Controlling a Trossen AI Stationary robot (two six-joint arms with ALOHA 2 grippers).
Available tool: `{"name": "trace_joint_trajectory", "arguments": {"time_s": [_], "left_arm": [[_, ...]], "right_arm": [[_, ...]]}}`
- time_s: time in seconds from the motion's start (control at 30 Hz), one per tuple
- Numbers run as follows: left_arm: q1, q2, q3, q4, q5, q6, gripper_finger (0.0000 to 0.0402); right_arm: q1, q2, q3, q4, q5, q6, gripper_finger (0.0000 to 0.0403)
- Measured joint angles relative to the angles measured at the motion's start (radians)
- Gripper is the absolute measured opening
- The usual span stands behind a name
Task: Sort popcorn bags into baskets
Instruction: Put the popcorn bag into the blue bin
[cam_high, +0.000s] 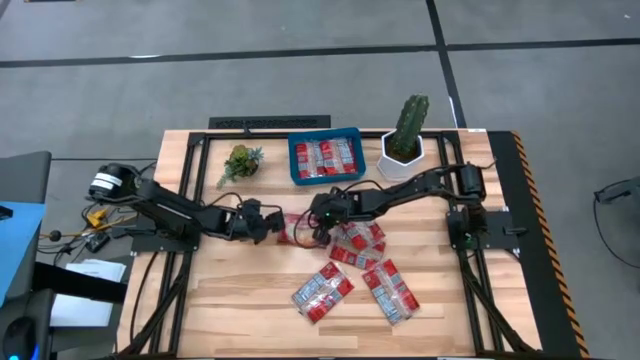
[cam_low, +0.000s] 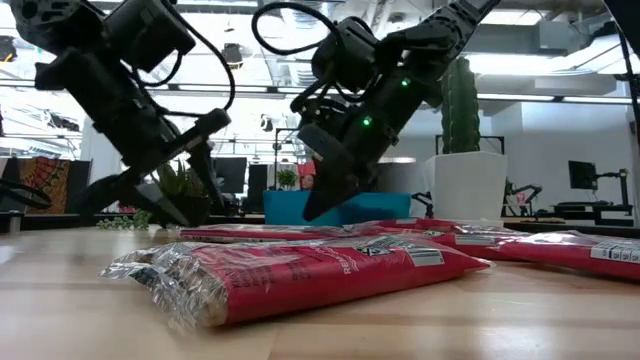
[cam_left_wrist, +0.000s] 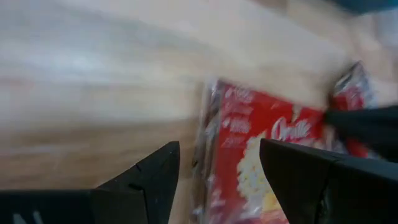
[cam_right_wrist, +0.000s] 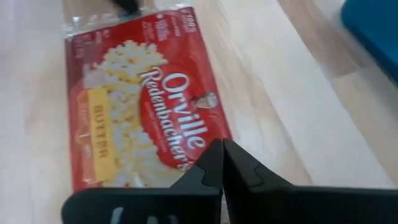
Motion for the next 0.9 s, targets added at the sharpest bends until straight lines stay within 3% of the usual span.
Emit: {"name": "trace_joint_trajectory", "arguments": {"time_s": [0.27,0.57,0.73,0.9], "left_arm": [[-0.034,0.047,0.0,0.018,-0.015,-0.048,0.021],[-0.034,0.2,0.002,0.264,0.017,0.008,0.021],[-0.034,0.226,0.004,0.3,0.023,0.036,0.0209],[-0.031,0.226,0.003,0.328,0.037,0.074,0.017]], "right_arm": [[-0.008,0.0,0.0,-0.023,-0.009,-0.011,0.0012],[0.014,0.0,-0.023,-0.003,-0.014,-0.011,0.0023],[0.009,0.0,-0.047,0.041,-0.014,-0.011,0.0011],[0.003,0.03,-0.052,0.095,-0.039,-0.01,0.0012]]}}
